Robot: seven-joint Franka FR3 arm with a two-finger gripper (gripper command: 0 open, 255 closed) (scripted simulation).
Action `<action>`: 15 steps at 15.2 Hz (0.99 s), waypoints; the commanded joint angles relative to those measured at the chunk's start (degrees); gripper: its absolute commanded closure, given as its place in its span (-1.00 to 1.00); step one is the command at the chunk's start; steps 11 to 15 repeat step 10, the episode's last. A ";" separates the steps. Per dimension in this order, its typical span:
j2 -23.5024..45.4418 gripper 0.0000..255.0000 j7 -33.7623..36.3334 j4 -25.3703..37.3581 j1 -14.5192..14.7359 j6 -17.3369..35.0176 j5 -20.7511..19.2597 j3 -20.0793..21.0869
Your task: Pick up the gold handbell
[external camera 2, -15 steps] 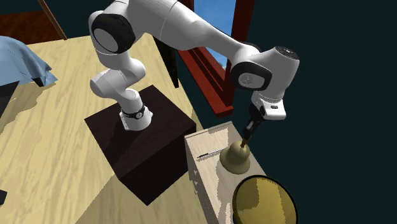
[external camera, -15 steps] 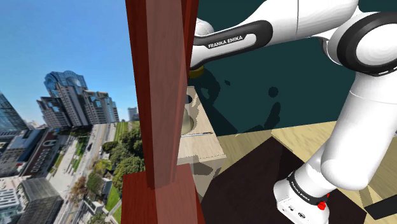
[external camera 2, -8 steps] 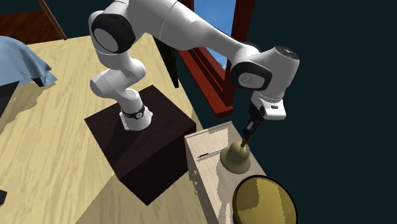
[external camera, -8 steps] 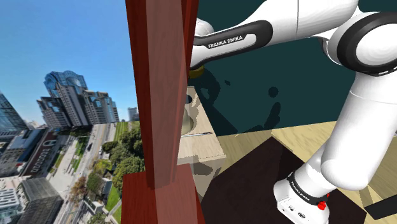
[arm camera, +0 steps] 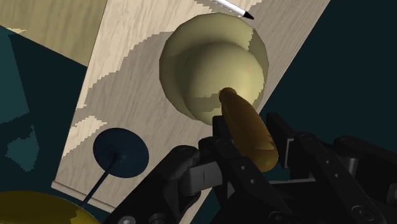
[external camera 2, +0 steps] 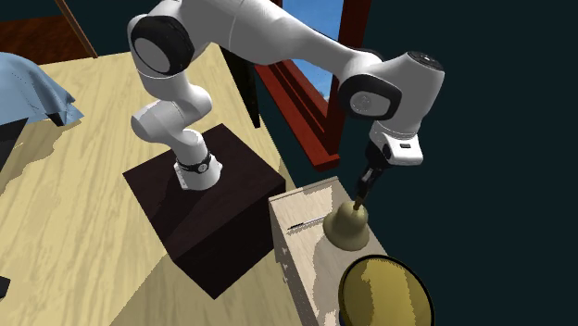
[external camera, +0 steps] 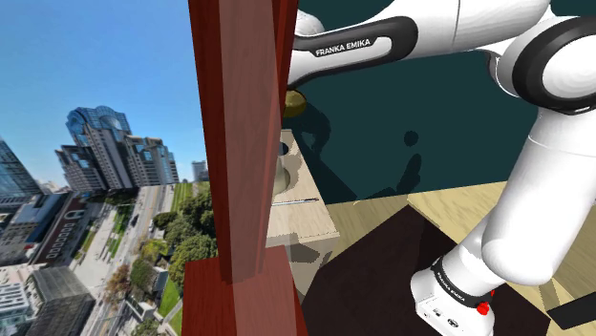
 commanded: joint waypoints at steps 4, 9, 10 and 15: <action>-0.99 1.00 -0.79 2.72 0.03 -3.50 0.65 0.22; -1.44 1.00 -1.37 5.31 0.13 -6.45 1.01 0.36; -1.43 1.00 -1.36 5.33 0.14 -6.45 1.01 0.36; -1.43 1.00 -1.36 5.33 0.14 -6.45 1.01 0.36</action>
